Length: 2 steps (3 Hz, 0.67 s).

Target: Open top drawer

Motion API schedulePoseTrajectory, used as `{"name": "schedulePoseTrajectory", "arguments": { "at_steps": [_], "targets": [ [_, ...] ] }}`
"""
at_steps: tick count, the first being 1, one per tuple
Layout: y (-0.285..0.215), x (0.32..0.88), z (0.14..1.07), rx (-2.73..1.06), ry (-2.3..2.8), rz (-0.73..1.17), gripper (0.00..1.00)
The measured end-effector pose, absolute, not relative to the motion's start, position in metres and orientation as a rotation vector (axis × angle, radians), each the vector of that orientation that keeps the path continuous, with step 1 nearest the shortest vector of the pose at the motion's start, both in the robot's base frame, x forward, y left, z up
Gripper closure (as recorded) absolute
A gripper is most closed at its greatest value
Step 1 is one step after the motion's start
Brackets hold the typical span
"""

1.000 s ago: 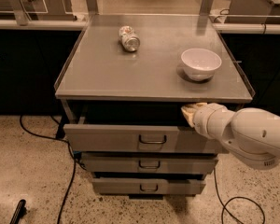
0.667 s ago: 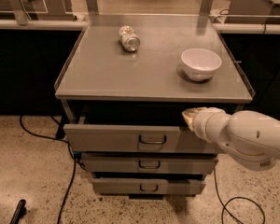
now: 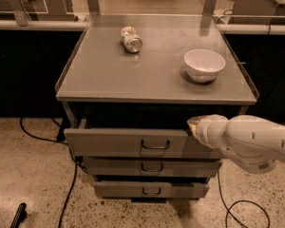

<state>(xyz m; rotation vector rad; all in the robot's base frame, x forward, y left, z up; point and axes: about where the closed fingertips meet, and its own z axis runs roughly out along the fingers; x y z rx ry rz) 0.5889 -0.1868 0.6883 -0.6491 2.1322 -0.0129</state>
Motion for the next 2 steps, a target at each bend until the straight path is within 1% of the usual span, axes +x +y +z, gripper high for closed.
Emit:
{"name": "schedulePoseTrajectory", "arguments": {
  "at_steps": [1, 2],
  "targets": [
    [-0.189, 0.585, 0.684, -0.676, 2.149, -0.023, 1.00],
    [-0.178, 0.557, 0.684, -0.805, 2.156, 0.001, 1.00]
  ]
}}
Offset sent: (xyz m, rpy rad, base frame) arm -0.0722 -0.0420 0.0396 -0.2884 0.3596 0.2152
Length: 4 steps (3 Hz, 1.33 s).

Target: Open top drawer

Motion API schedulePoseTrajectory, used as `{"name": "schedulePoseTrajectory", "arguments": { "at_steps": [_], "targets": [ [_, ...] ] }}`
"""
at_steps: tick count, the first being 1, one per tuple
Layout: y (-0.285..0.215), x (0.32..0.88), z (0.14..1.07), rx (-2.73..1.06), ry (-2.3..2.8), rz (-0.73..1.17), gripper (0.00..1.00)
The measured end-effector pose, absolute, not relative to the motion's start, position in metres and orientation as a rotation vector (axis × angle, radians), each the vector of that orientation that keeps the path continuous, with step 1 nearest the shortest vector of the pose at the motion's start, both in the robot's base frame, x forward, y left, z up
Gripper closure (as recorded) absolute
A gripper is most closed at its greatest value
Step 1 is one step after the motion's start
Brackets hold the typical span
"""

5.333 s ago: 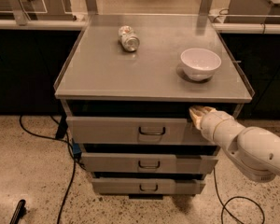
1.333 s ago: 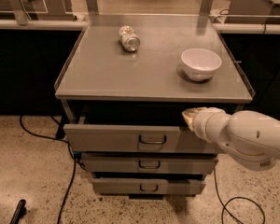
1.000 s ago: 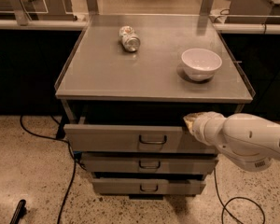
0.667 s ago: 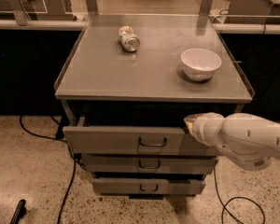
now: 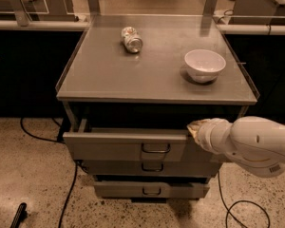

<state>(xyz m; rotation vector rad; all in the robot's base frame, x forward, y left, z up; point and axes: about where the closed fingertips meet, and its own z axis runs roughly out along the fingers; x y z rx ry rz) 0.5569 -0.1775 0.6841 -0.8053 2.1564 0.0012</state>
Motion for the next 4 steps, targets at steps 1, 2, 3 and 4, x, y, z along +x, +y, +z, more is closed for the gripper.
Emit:
{"name": "schedulePoseTrajectory", "arguments": {
  "at_steps": [1, 2, 3, 4],
  "targets": [
    [-0.211, 0.545, 0.677, -0.820, 2.210, -0.030, 1.00],
    [-0.211, 0.545, 0.677, -0.820, 2.210, -0.030, 1.00],
    [-0.215, 0.535, 0.662, -0.872, 2.237, -0.042, 1.00],
    [-0.215, 0.535, 0.663, -0.872, 2.237, -0.042, 1.00]
  ]
}}
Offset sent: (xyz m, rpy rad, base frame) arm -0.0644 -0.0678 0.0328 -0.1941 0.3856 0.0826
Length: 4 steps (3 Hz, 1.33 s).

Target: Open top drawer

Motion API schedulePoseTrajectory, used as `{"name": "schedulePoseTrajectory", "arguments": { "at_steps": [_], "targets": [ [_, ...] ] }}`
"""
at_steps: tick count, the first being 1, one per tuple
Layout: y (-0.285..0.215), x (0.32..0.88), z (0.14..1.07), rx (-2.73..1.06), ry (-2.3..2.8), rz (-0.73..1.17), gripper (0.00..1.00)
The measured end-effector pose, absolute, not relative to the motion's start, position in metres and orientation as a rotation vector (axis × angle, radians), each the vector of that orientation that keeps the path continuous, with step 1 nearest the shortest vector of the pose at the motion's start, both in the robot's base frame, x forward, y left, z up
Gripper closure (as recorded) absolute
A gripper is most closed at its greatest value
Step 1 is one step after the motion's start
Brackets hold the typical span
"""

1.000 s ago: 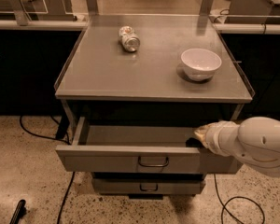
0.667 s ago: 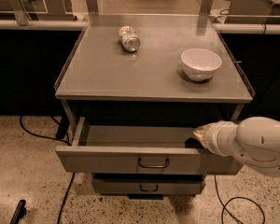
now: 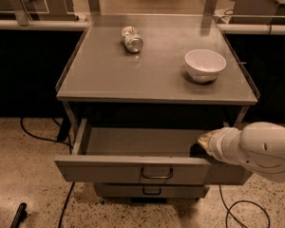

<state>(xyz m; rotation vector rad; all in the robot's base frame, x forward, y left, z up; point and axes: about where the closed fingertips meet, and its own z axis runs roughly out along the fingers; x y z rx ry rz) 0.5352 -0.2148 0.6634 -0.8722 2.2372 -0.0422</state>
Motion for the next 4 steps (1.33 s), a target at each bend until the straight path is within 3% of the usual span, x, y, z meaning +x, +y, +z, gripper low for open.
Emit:
{"name": "schedulePoseTrajectory", "arguments": {
  "at_steps": [3, 4],
  "targets": [
    [-0.231, 0.498, 0.654, -0.847, 2.268, -0.062, 1.00],
    [-0.208, 0.491, 0.696, -0.808, 2.164, -0.028, 1.00]
  ]
}}
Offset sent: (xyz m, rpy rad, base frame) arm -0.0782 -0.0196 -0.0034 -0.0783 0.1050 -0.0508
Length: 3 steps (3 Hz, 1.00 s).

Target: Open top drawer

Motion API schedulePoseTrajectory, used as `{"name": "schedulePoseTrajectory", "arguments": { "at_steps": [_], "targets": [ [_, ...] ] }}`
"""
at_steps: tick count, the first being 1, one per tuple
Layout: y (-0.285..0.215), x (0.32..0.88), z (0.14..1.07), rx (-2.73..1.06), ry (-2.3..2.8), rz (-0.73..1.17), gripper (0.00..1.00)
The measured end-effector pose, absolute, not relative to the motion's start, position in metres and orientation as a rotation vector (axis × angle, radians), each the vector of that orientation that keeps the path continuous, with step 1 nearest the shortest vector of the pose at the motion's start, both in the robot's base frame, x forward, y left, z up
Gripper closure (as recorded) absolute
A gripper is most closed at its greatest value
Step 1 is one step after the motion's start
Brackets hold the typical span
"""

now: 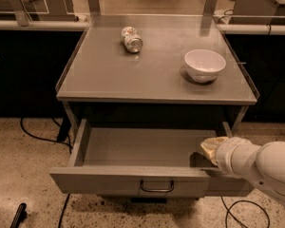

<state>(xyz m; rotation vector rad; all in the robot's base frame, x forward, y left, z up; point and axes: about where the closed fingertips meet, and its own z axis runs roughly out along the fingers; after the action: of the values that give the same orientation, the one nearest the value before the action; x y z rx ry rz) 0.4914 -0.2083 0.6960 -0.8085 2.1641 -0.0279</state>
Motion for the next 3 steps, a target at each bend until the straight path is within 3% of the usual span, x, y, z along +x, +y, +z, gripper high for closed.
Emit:
{"name": "schedulePoseTrajectory", "arguments": {
  "at_steps": [1, 3],
  "targets": [
    [-0.202, 0.490, 0.717, -0.724, 2.080, -0.012, 1.00],
    [-0.199, 0.495, 0.729, -0.690, 2.031, 0.017, 0.58]
  ]
}}
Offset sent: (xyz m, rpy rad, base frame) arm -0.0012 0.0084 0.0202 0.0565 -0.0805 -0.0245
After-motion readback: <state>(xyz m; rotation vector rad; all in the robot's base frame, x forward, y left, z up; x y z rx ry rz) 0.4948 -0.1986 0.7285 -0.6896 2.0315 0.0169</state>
